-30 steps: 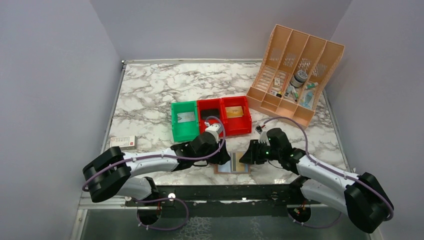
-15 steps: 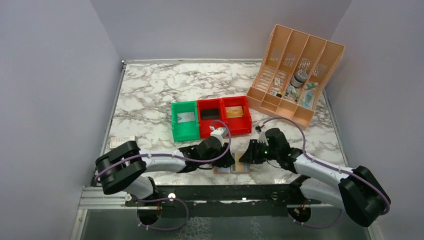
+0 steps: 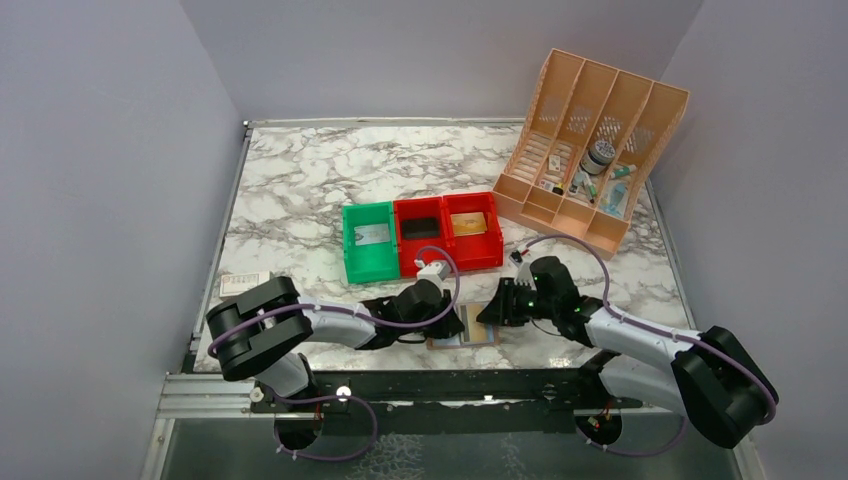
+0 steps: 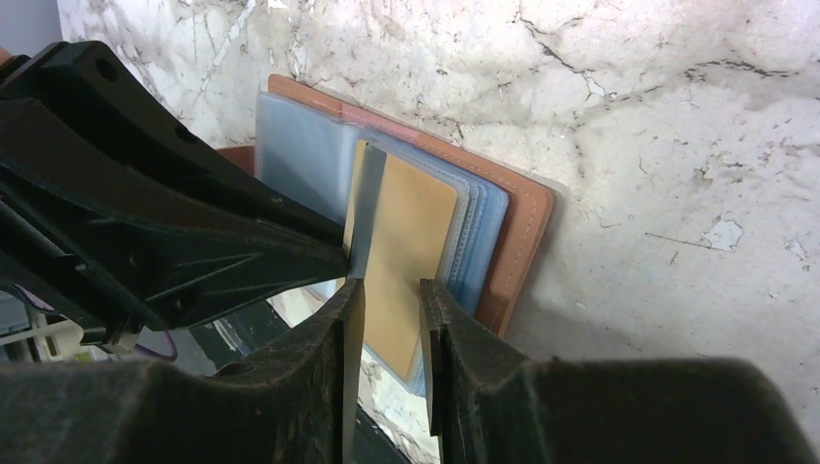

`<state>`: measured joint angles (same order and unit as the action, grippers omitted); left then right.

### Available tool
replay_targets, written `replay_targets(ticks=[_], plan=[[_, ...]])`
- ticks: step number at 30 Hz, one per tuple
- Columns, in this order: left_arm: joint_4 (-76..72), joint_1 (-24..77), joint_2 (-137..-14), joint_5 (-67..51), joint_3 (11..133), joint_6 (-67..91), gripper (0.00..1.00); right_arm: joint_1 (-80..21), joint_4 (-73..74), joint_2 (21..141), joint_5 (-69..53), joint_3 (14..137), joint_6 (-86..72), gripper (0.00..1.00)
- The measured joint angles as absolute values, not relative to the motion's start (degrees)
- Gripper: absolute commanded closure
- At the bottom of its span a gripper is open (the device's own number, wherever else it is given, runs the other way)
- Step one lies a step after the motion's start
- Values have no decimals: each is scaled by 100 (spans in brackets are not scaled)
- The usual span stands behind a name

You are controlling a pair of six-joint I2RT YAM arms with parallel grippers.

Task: Take the credit cards out of the card holder

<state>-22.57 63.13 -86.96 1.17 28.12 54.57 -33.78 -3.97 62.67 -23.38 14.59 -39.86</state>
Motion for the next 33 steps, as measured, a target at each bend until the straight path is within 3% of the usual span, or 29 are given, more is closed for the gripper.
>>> replay_targets(ticks=[5,17,25,33], plan=[[-2499,6320,-8755,185,2707,5701,100,-3378,-421,6285,-2340,1459,-3983,71],[-2762,6346,-8468,506,2270,5924,100,-3378,-425,6257,-2331,1444,-3983,71],[-2786,6346,-8431,545,2255,5948,68,-3376,-414,6130,-2327,1347,-3962,71],[-2829,6351,-8431,545,2287,5992,65,-3378,-191,5968,-2305,1350,-3822,71]])
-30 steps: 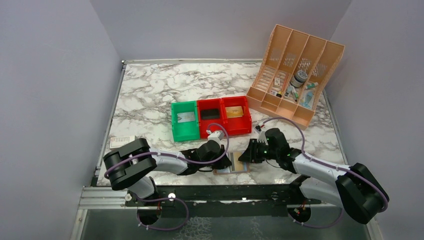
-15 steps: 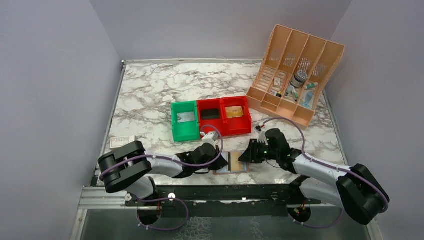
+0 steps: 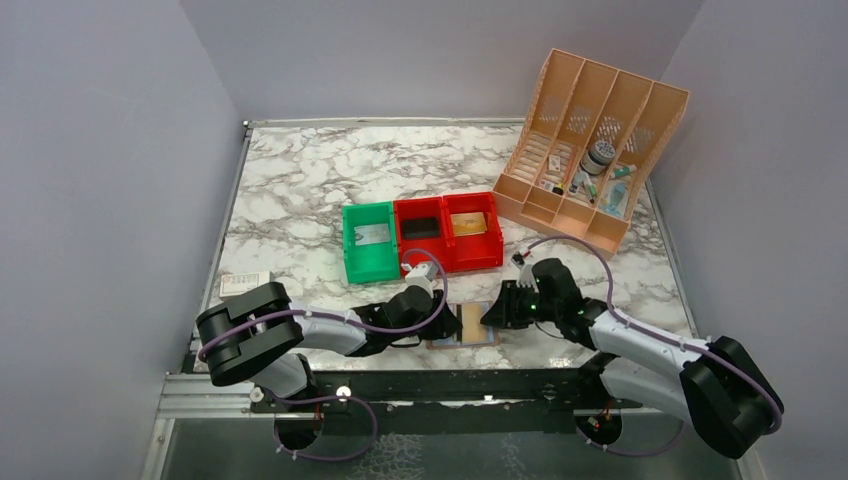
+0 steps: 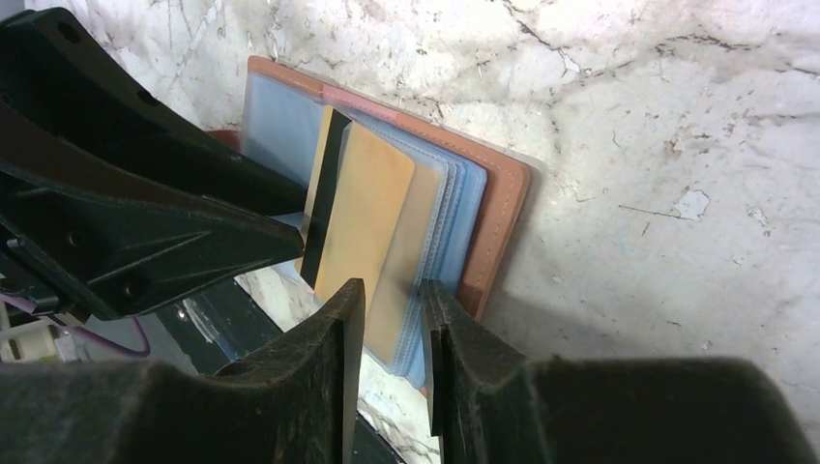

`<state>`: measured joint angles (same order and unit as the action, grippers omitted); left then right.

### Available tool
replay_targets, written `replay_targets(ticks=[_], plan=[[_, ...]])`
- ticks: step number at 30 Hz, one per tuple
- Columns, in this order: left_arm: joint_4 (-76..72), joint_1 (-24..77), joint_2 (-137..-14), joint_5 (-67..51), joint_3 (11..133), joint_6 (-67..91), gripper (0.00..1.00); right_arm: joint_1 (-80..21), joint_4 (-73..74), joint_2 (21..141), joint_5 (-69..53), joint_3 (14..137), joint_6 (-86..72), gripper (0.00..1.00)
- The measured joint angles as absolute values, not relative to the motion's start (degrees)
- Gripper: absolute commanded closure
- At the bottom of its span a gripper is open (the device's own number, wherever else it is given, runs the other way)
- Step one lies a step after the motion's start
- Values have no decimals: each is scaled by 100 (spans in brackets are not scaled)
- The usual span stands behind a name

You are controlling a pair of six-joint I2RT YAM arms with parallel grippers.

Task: Take the credit cards out of the card holder

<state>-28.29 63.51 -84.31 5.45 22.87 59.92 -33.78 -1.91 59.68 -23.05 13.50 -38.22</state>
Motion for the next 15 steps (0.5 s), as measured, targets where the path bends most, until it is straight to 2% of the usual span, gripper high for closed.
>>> replay_targets(ticks=[5,10,15], plan=[[-2829,6351,-8431,545,2287,6036,65,-3378,368,5824,-2215,1769,-3524,71],[-2825,6351,-8414,550,2279,6058,64,-3378,231,5741,-2477,1959,-3400,71],[-2805,6351,-8374,552,2268,6058,62,-3378,-132,6368,-2773,1898,-3400,71]])
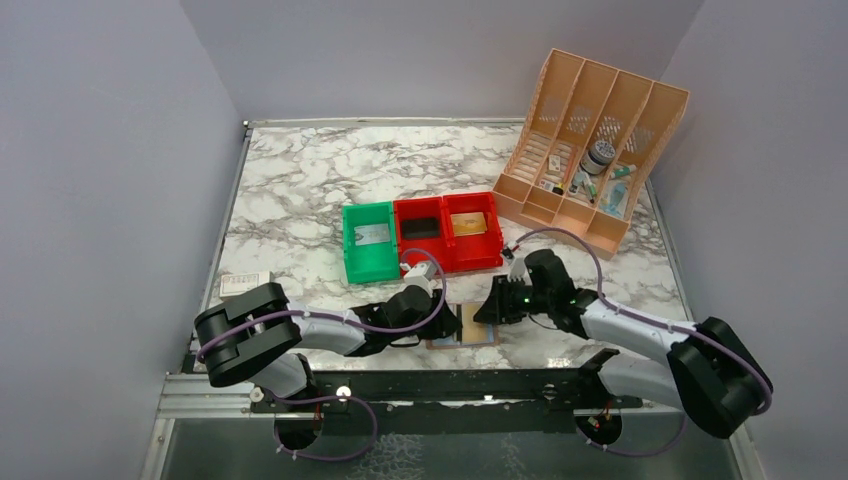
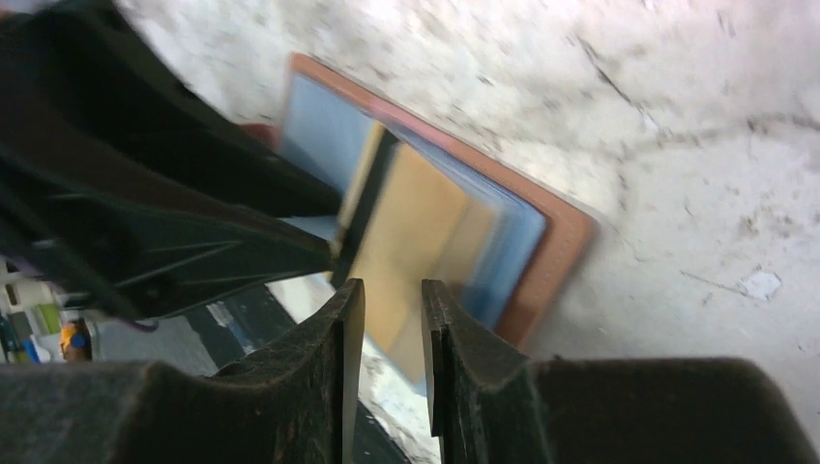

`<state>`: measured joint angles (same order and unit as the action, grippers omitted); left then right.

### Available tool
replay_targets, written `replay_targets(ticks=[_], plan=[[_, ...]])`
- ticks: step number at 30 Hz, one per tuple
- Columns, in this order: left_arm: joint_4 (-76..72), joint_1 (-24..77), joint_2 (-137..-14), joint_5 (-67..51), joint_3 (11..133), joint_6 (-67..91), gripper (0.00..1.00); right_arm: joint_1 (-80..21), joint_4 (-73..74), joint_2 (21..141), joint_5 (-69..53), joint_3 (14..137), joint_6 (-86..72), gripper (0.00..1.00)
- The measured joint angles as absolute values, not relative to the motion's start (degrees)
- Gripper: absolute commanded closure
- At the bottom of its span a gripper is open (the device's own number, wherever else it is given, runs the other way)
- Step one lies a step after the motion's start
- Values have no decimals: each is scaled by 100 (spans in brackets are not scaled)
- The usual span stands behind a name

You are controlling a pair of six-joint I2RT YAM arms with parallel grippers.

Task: Take the credit cards out of the card holder

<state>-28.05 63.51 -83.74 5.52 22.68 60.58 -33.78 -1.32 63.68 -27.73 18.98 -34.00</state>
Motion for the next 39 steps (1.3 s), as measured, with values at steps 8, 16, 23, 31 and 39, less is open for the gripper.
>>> replay_targets(ticks=[8,16,23,31,39], plan=[[-2810,6351,-8374,552,2268,6104,62,-3385,-462,6812,-2576,1758,-3804,71],[-3293,6351,-8556,550,2141,6324,63,-3402,-456,6471,-2154,1594,-4073,71],[-3997,6344,-9024,403,2137,6556,77,-3402,-480,6493,-2152,1594,-4071,71],[-4237,6346,-8803,421,1697,6768,100,-3402,-486,6484,-2156,1590,-4066,71],[-4237,6346,-8414,504,1431,6781,100,-3402,-523,6477,-2220,1584,-3962,70]])
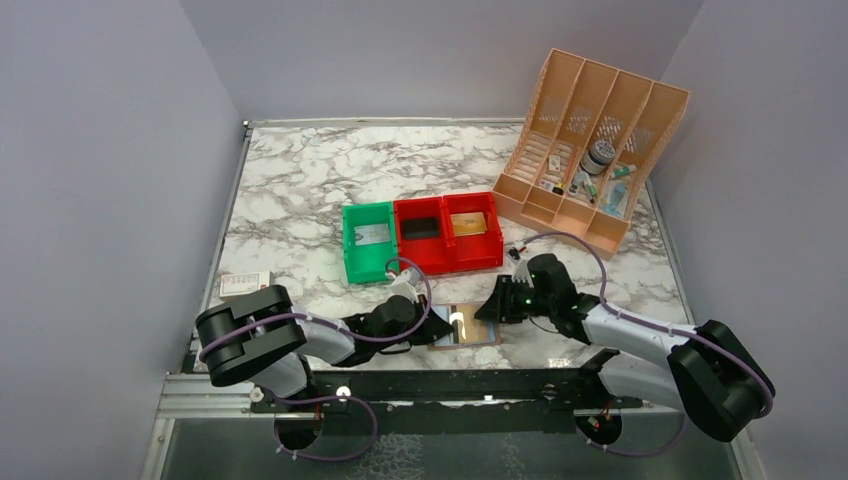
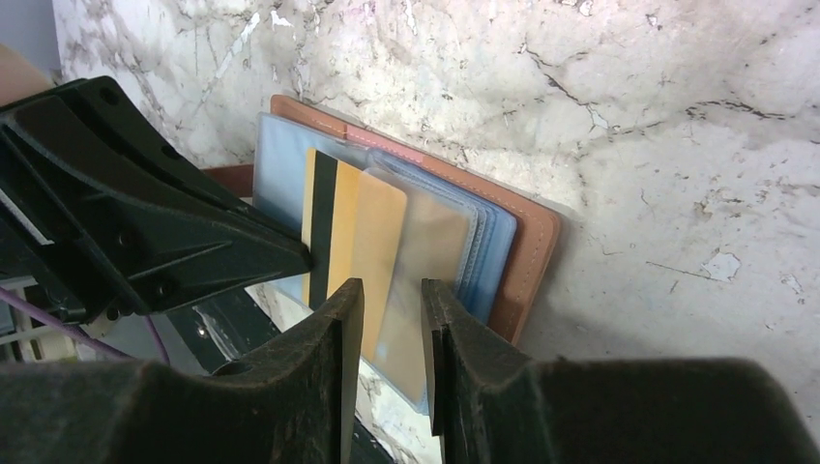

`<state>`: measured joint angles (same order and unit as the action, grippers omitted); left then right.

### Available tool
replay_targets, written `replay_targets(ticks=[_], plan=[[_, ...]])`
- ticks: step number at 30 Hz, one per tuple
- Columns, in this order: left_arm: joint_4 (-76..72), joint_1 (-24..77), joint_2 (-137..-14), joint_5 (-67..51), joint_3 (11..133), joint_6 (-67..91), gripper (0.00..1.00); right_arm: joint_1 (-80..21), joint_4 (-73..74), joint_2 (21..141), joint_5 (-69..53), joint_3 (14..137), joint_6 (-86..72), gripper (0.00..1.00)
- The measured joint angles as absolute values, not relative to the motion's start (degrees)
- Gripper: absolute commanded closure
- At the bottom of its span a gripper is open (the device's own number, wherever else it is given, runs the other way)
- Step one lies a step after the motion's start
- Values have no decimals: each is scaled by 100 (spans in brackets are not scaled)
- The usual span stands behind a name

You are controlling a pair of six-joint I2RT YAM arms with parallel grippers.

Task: Take the credit cards out of the card holder

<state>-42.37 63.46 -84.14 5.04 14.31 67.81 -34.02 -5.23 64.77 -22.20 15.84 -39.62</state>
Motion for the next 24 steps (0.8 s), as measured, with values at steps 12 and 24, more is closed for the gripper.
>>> replay_targets(ticks=[12,24], plan=[[-4230,6346,-8407,519,1406,6777,100,-3406,-655,6165,-2915,1573,-3763,69],[-4145,6346,-8379,519,1411,6729,75,-3420,-1175,7175,-3087,1590,-3859,69]])
